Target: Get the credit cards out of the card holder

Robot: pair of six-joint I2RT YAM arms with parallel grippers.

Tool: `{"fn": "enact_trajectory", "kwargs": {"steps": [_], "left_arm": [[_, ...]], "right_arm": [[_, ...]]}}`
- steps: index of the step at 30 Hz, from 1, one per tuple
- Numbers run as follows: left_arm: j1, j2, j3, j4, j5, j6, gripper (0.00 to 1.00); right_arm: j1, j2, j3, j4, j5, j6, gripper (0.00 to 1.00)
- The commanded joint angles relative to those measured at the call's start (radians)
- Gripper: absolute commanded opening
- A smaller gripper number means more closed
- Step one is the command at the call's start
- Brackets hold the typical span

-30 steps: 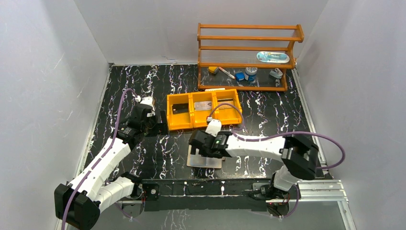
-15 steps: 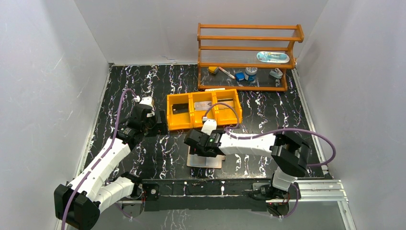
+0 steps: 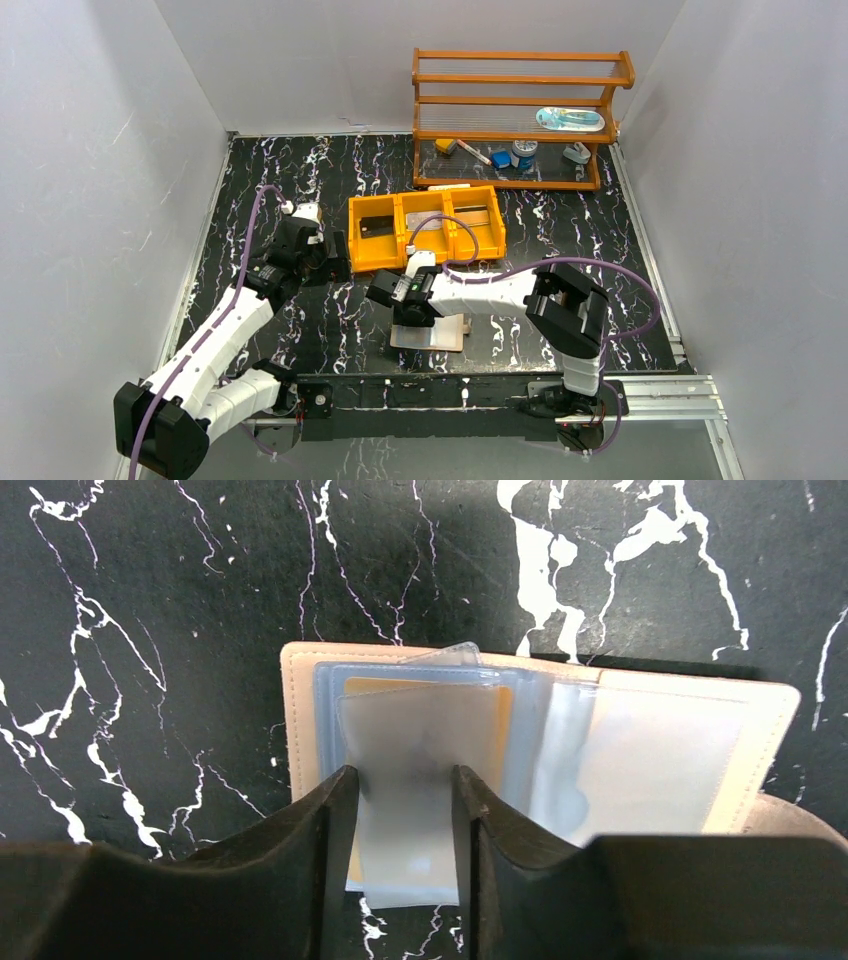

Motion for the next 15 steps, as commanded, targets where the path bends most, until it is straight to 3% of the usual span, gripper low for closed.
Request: {"fn": "enact_trajectory", "kwargs": {"steps": [1, 15], "left_arm": [[0.002, 0.002, 0.006, -0.007, 0.004, -0.001, 0.98], [0.003, 0.004, 0.004, -0.005, 0.012, 0.001, 0.98]], "right_arm": [[0.001, -0.004, -0.042, 0.000, -0.004, 0.019, 0.45], [-0.013, -0.079, -0.101, 0.124, -0.038, -0.035, 0.19]]}}
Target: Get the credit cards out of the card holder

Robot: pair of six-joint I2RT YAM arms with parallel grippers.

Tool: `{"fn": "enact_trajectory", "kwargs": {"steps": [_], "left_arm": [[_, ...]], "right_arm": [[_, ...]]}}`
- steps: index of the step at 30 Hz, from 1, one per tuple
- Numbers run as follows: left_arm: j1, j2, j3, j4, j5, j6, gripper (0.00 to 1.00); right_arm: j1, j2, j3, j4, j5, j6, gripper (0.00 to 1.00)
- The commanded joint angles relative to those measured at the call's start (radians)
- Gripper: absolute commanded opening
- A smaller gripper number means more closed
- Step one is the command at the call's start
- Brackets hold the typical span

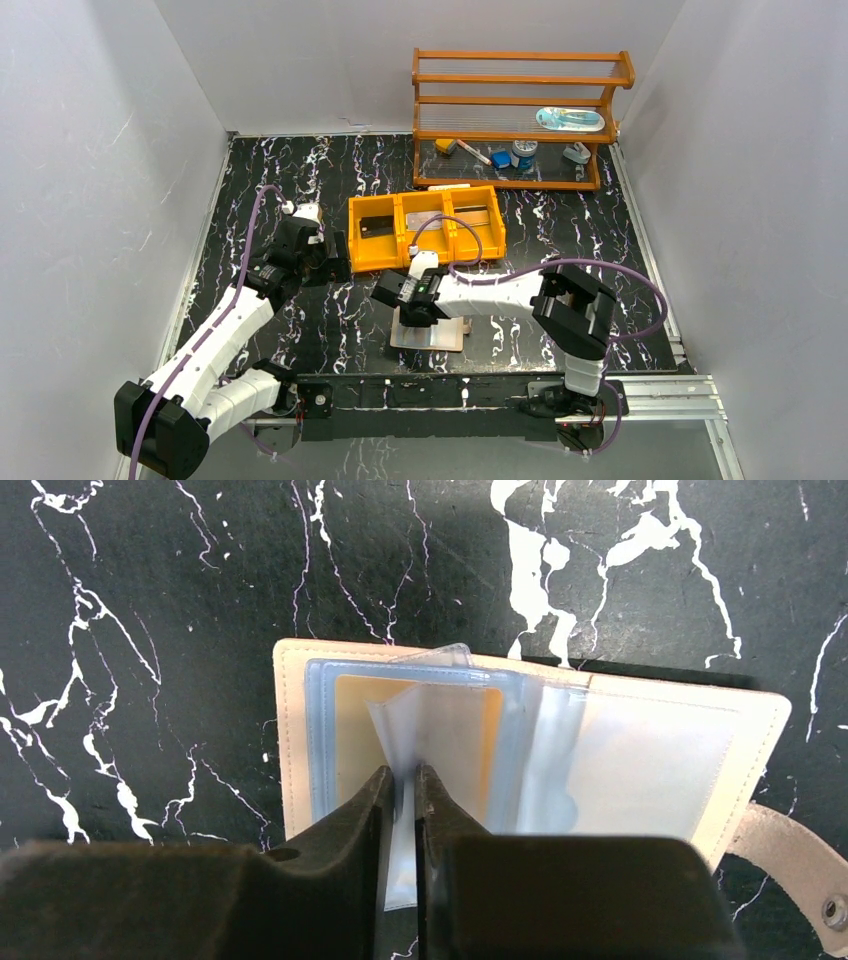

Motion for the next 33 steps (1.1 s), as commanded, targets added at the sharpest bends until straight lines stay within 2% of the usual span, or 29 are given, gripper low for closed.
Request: {"fn": "enact_trajectory", "kwargs": {"steps": [1, 10, 15, 24, 33], "left_arm": [[0.003, -0.001, 0.004, -0.005, 0.010, 0.001, 0.98], [0.002, 0.003, 0.005, -0.002, 0.024, 0.004, 0.98], [0.003, 0.003, 0.003, 0.000, 0.028, 0.004, 0.98], [0.003, 0.004, 0.003, 0.001, 0.034, 0.005, 0.98], [0.003, 0.007, 0.001, 0.003, 0.041, 0.006, 0.98]], "right_arm": [[-0.013, -0.066, -0.062, 0.099, -0.042, -0.018, 0.19], [-0.093, -0.273, -0.281, 0.336, -0.173, -0.002, 0.19], [-0.127, -0.369, -0.387, 0.377, -0.191, 0.024, 0.21], [-0.152, -0.504, -0.479, 0.290, -0.128, 0.061, 0.30], [-0.164, -0.567, -0.472, 0.057, -0.017, 0.135, 0.33]]}}
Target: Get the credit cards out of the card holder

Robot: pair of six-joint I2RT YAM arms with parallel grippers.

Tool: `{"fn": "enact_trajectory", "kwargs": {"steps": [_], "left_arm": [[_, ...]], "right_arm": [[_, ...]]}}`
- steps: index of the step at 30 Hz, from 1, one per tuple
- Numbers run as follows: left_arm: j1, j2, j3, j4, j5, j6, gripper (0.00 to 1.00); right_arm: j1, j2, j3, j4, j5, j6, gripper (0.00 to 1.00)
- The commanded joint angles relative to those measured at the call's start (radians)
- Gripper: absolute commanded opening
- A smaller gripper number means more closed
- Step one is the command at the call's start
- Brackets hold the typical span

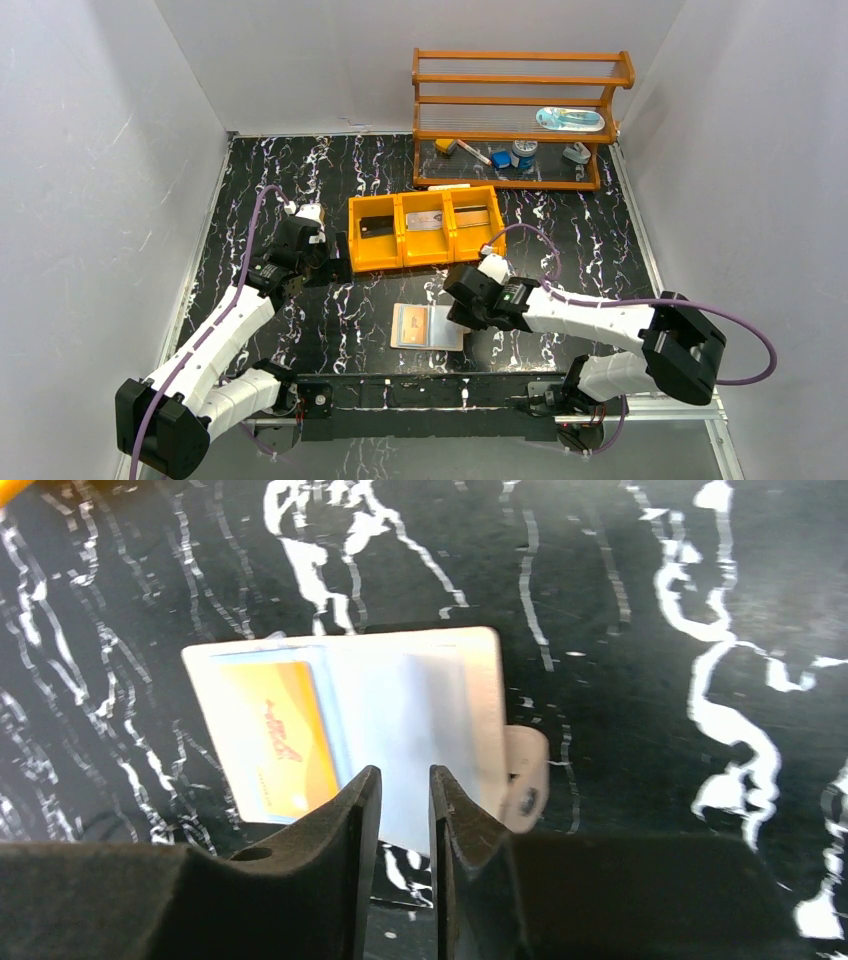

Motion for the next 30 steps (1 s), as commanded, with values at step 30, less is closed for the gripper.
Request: {"fn": "enact_trajectory", "kwargs": {"steps": [30], "left_arm": [[0.003, 0.044, -0.027, 0.088, 0.383, 0.045, 0.84]], "right_arm": [[-0.029, 0.173, 0.010, 0.338, -0.273, -0.030, 0.42]]}}
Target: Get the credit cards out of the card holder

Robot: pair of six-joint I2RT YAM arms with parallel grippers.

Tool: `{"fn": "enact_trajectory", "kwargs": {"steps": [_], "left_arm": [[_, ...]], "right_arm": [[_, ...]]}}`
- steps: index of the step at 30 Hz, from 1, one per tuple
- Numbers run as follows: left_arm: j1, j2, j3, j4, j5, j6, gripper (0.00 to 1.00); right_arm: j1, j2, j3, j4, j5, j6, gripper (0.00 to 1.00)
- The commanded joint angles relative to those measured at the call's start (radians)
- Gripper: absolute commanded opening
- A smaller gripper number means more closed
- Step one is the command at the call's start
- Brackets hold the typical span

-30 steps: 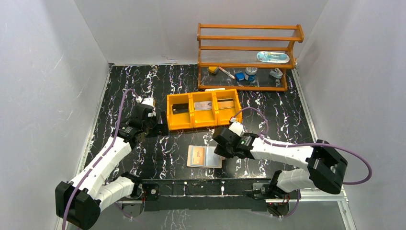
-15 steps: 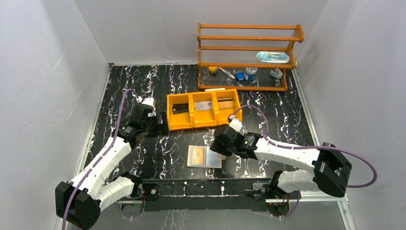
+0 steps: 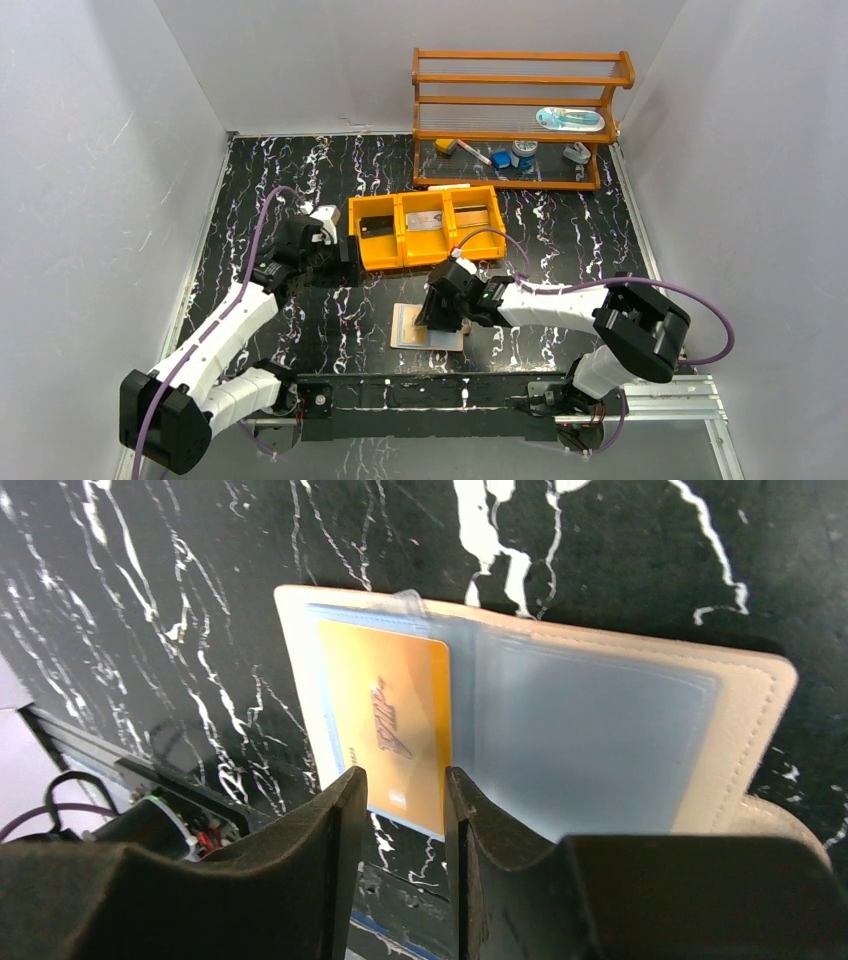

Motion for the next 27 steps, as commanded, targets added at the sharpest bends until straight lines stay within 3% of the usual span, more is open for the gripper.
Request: {"fn": "enact_trajectory", "kwargs": {"steps": [1, 6, 11, 15, 27], "left_arm": [[0.001, 0.025, -0.015, 0.038, 0.202, 0.010, 0.83], [-0.050, 0.033, -0.042, 0.087, 0.342, -0.064, 0.75], [-0.198, 0.070, -0.024, 0.113, 0.298, -0.115, 0.71], [-0.301, 0.162, -0.006, 0.140, 0.264, -0.144, 0.59], [-0.382, 0.342, -0.007, 0.182, 0.255, -0.182, 0.42]], "right_arm": [[-0.023, -0.018, -0.021, 0.091, -0.038, 0.024, 0.42], [-0.047, -0.031, -0.158, 0.263, -0.085, 0.102, 0.41], [-0.075, -0.029, -0.233, 0.310, -0.105, 0.137, 0.37], [-0.081, -0.027, -0.265, 0.343, -0.111, 0.155, 0.34], [-0.103, -0.030, -0.299, 0.364, -0.131, 0.189, 0.25]]}}
